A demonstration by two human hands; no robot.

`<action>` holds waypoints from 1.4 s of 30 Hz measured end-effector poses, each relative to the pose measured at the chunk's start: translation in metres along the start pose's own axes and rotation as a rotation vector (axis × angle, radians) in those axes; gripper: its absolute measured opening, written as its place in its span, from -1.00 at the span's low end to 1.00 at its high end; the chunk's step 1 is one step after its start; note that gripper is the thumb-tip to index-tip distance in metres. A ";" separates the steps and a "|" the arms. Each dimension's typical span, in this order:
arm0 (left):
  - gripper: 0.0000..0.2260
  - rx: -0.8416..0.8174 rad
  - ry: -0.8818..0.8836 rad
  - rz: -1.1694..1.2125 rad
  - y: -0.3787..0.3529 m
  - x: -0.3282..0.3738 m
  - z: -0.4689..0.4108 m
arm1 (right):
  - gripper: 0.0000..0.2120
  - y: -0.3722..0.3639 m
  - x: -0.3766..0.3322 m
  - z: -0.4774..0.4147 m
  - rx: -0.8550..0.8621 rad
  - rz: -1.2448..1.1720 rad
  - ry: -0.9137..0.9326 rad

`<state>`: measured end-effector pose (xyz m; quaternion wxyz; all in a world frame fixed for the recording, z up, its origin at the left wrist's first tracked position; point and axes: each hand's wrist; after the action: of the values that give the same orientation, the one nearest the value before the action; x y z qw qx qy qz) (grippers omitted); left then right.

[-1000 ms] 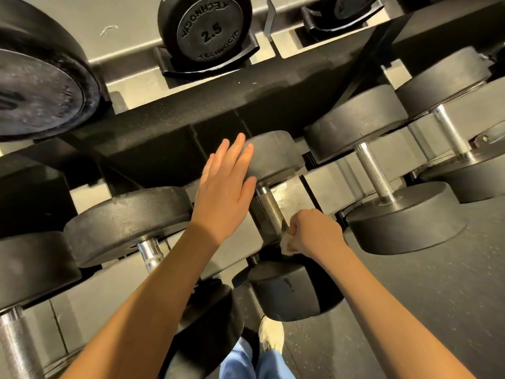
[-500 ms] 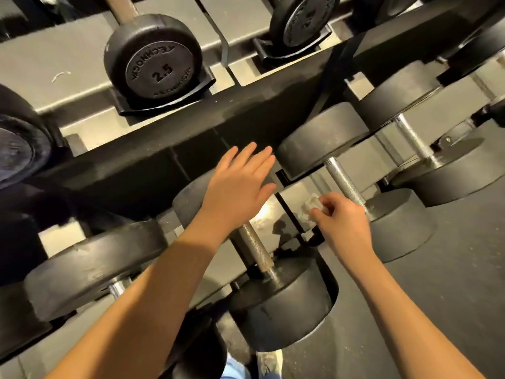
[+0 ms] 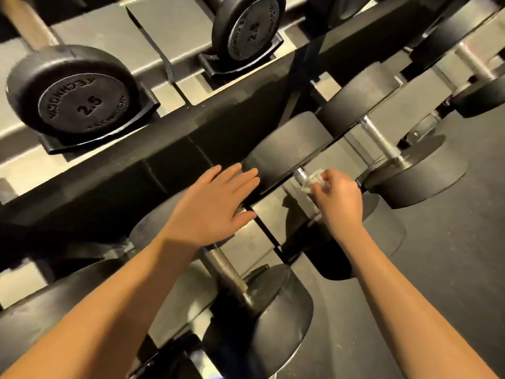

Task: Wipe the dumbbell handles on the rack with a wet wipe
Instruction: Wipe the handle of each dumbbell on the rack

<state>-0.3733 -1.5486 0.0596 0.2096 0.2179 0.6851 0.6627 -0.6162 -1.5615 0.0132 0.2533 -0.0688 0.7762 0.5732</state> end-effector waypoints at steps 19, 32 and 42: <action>-0.40 0.039 0.027 0.020 -0.011 -0.002 -0.001 | -0.91 -0.024 -0.006 -0.028 -0.099 -0.086 -0.052; -0.44 0.227 0.144 0.262 -0.013 0.034 -0.039 | -0.87 0.005 0.016 -0.015 -0.357 0.397 0.027; -0.44 0.297 0.298 0.257 -0.040 0.060 -0.049 | -0.91 -0.037 0.007 -0.042 -0.163 -0.192 0.012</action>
<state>-0.4513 -1.5555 0.0217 -0.0140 0.2312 0.7650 0.6009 -0.6212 -1.6112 -0.0128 0.2957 -0.1666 0.7186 0.6070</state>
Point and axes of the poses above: each hand's wrist, its own z-axis away from the middle knuckle, its own y-axis out of the back of the hand, x = y × z, and after that the axes turned 13 degrees about x, right-handed
